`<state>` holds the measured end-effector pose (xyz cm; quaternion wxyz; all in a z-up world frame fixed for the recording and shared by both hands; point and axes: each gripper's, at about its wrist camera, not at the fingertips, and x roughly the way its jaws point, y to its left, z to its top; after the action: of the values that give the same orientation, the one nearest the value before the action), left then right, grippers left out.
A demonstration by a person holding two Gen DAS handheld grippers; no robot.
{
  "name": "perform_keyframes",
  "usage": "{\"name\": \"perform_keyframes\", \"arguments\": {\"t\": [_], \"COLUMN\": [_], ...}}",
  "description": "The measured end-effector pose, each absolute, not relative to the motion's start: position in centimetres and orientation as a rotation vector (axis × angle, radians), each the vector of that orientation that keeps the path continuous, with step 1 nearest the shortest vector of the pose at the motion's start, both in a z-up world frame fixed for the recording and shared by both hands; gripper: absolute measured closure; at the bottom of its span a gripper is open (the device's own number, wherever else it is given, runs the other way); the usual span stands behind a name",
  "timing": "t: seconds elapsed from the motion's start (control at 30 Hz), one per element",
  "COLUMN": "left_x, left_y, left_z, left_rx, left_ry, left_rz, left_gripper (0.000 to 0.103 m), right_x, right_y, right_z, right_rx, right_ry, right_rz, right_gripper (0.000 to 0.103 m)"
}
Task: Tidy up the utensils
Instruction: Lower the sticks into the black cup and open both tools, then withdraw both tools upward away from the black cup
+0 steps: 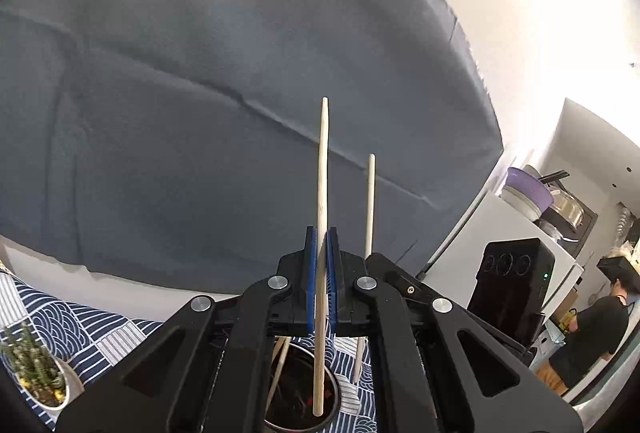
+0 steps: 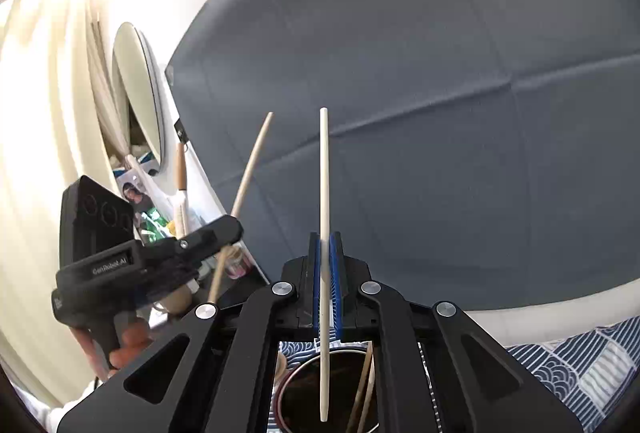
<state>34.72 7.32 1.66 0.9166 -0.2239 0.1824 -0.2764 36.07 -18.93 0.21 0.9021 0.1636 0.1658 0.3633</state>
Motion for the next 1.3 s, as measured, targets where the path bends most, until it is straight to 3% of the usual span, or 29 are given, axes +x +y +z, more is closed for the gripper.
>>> {"name": "perform_keyframes", "arguments": {"t": [0.53,0.97,1.3], "left_x": [37.0,33.8,30.8], "left_y": [5.1,5.3,3.6], "left_z": [-5.7,-6.5,-6.4], "left_rx": [-0.517,-0.417,-0.287], "left_ry": [0.468,0.522,0.581], "left_rz": [-0.570,-0.502,-0.477], "left_gripper": [0.098,0.098,0.098], "right_x": [37.2,34.5,31.5], "right_y": [-16.7,-17.0,-17.1], "right_z": [-5.5,-6.7,-6.3], "right_rx": [0.329,0.248,0.177], "right_ry": [0.501,0.557,0.572], "right_rz": [0.677,0.617,0.556], "right_gripper": [0.098,0.098,0.090]}}
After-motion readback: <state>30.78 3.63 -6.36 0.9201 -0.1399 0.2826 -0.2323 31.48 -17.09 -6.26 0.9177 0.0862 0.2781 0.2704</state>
